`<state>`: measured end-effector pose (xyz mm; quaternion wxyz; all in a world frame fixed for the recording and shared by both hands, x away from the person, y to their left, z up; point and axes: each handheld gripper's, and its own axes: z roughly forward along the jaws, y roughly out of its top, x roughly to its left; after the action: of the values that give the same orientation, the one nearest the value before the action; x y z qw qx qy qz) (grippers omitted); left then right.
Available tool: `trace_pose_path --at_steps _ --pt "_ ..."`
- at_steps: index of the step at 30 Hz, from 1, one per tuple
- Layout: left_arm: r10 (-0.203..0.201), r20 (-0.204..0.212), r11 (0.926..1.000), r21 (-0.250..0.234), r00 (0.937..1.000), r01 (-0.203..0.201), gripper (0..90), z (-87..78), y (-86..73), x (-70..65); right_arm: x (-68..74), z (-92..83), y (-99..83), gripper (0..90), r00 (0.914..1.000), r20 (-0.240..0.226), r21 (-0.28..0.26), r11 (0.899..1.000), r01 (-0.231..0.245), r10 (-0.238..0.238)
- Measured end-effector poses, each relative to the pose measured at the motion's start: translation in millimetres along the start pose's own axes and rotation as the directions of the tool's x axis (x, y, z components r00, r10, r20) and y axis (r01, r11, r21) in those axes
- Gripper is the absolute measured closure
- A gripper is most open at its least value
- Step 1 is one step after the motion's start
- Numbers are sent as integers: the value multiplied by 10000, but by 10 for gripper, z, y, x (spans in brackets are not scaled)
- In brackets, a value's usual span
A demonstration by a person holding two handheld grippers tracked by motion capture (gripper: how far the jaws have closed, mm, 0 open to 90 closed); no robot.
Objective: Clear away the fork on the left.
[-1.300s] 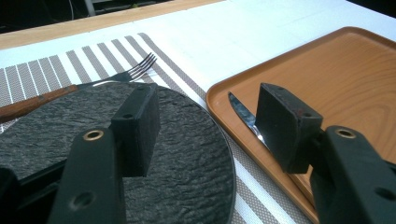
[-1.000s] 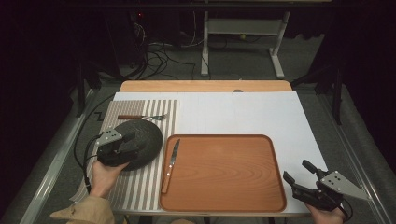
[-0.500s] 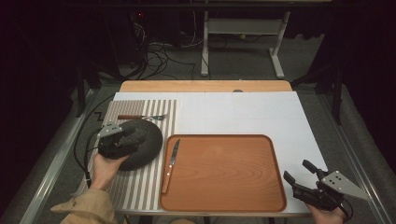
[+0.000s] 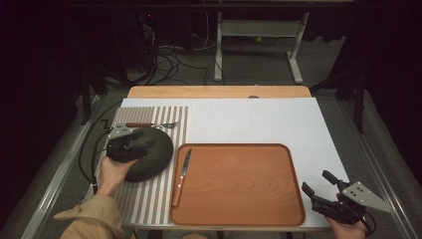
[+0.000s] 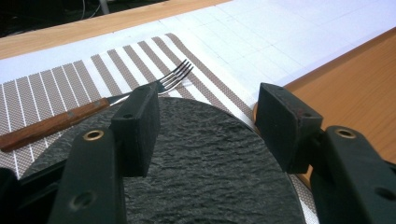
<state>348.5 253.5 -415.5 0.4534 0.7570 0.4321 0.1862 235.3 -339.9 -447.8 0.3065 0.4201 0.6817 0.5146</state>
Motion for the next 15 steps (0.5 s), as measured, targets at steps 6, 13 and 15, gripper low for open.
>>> trace_pose_path --at_steps 6,13,15 --pt "236 -124 9995 228 9996 -233 377 48 40 32 1 9 2 200 10000 -3 28 10000 41 -41" --pt "256 -261 9993 261 9993 -249 377 99 109 92 0 9 3 200 10000 32 42 10000 62 -62" --pt "288 -292 9992 284 9992 -280 376 111 128 105 -1 10 2 200 10000 45 61 10000 51 -52"
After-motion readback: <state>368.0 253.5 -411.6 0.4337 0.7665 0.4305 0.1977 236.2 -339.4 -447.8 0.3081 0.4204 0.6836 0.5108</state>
